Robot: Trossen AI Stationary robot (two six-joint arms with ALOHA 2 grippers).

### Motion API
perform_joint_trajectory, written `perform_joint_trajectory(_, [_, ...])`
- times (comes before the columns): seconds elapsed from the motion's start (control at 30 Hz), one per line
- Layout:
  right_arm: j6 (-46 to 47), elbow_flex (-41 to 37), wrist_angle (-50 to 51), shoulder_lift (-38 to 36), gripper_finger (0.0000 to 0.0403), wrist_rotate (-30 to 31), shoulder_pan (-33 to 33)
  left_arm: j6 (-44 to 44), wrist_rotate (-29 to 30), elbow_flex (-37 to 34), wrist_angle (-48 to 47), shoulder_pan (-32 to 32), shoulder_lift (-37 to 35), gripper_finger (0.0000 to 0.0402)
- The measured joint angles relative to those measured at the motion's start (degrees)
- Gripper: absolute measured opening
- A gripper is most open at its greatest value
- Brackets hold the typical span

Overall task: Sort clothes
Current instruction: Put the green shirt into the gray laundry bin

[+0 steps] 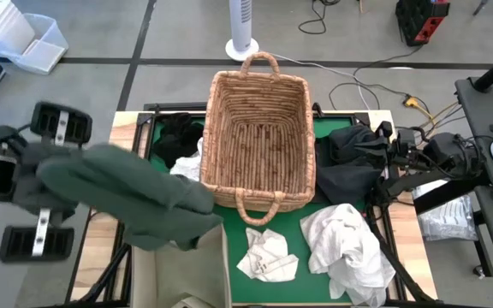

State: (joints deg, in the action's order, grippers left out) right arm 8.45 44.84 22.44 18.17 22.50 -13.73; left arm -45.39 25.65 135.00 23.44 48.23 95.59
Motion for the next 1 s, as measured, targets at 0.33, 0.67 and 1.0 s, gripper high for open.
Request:
perform_joint_trajectory(0.33, [1.0,0.0,0.0,0.1,0.0031,0.0,0.0,-6.3,1.0,0.0,2.9,3.5,0.3,0.0000])
perform_joint_trajectory(0.67, [-0.5,0.0,0.1,0.3,0.0031,0.0,0.0,-1.8,4.0,-0.1,-6.4,5.5,1.0,0.0000])
perform_joint_trajectory(1.0, [-0.5,0.0,0.1,0.4,0.0031,0.0,0.0,-2.5,22.7,-0.1,-7.8,6.8,4.5,0.0000])
